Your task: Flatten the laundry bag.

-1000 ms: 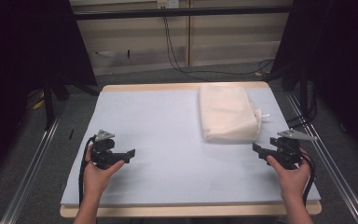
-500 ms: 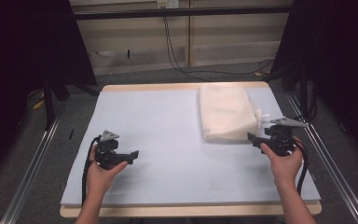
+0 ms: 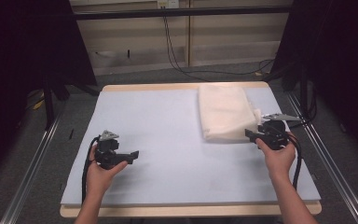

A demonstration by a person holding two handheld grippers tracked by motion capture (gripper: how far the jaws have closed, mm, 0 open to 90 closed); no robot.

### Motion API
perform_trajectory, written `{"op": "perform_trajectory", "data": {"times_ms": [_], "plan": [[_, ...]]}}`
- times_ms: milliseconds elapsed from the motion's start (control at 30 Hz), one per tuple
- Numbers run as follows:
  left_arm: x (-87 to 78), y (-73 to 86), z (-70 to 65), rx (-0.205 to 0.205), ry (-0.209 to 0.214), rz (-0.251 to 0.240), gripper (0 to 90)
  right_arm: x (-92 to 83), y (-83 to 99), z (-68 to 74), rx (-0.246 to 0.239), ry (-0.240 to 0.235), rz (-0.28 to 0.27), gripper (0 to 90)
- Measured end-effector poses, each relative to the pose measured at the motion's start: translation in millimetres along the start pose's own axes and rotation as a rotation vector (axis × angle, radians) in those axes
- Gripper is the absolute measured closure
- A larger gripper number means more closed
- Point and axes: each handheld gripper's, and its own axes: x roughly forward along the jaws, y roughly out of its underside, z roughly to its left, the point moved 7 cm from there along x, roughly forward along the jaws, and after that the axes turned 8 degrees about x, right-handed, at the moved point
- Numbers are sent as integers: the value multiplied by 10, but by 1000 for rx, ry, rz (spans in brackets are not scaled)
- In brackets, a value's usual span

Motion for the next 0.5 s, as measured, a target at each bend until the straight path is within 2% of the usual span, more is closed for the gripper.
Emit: {"op": "perform_trajectory", "data": {"times_ms": [100,200,367,433,500], "plan": [[6,-6,-11,1,4,2,78,13,-7,-30,-2,6,6,476],[25,-11,-27,-17,1,-6,78,44,-10,-53,-10,12,14,522],[31,1,-26,-15,4,4,78,67,-23,-81,-12,26,14,598],[32,10,-15,3,2,16,78,65,-28,-101,-6,33,15,636],[39,7,-28,-5,8,13,78,63,-36,-103,-1,30,11,660]]}}
